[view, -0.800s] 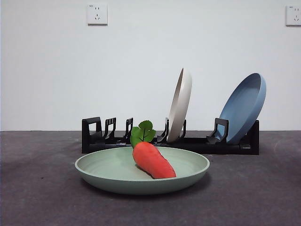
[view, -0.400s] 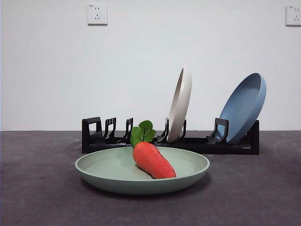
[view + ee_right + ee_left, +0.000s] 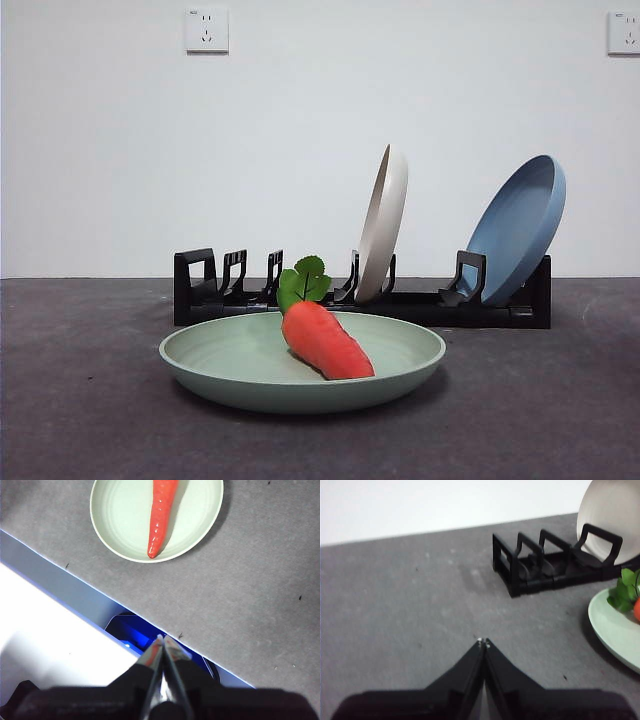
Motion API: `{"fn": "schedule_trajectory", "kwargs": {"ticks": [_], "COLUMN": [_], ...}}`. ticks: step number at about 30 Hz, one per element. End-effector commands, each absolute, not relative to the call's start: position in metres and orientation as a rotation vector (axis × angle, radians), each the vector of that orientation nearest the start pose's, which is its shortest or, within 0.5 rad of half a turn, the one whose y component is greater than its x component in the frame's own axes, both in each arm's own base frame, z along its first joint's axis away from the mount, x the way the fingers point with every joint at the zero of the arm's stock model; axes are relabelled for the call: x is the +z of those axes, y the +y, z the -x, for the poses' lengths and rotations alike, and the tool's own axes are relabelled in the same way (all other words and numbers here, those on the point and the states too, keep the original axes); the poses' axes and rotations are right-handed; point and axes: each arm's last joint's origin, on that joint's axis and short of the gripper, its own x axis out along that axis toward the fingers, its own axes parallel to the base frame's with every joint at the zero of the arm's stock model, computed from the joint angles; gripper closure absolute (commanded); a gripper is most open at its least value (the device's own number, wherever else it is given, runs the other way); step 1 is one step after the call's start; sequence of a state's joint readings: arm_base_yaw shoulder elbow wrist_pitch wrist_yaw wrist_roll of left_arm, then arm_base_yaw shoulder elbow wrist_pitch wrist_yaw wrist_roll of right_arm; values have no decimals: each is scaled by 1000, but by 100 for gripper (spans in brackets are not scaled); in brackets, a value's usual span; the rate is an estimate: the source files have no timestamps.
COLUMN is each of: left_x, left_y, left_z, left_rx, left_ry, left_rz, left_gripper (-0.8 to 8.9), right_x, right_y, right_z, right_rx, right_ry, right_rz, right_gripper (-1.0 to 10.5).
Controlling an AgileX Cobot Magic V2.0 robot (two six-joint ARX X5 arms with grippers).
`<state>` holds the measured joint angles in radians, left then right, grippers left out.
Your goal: Take the green plate from the plate rack,put the plate on the table,take the carrot from the table,put the carrot in the plate
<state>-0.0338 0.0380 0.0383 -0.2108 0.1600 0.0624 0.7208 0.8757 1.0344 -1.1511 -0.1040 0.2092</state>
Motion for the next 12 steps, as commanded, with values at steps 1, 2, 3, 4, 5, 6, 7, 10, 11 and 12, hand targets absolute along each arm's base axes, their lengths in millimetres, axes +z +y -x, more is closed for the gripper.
{"fn": "schedule_trajectory", "kwargs": {"ticks": [1,2,3,4,5,6,7,10,11,12], "left_x": [148,148,149,149,149,149,149,149,149,149], "left_y": [-8,-8,-8,-7,-7,-7,-7,-7,-8,-7], "left_z": [-95,-94,-94,-94,-94,-94,-94,-94,-94,-94], "left_rx": [-192,-191,-191,-188,-189,-189,-189,-189,-189,-189], "left_ry": [232,227,224,222,220,220,220,221,220,220], "left_rz": [14,25,22,22,22,22,22,22,22,22], "left_gripper": [815,815,815,815,815,815,815,815,815,815], "right_x": [324,324,324,324,324,324,324,324,324,324], "right_y": [92,92,92,92,92,92,92,92,92,92], "right_z": [-100,-100,-100,-100,-100,-100,-100,-100,-100,-100], "right_rx": [651,651,651,651,651,651,651,651,651,651], "right_ry": [1032,1032,1032,1032,1032,1032,1032,1032,1032,1032], "right_rz": [131,131,131,131,131,131,131,131,131,131], "right_gripper": [945,945,945,945,945,945,945,945,946,945]}}
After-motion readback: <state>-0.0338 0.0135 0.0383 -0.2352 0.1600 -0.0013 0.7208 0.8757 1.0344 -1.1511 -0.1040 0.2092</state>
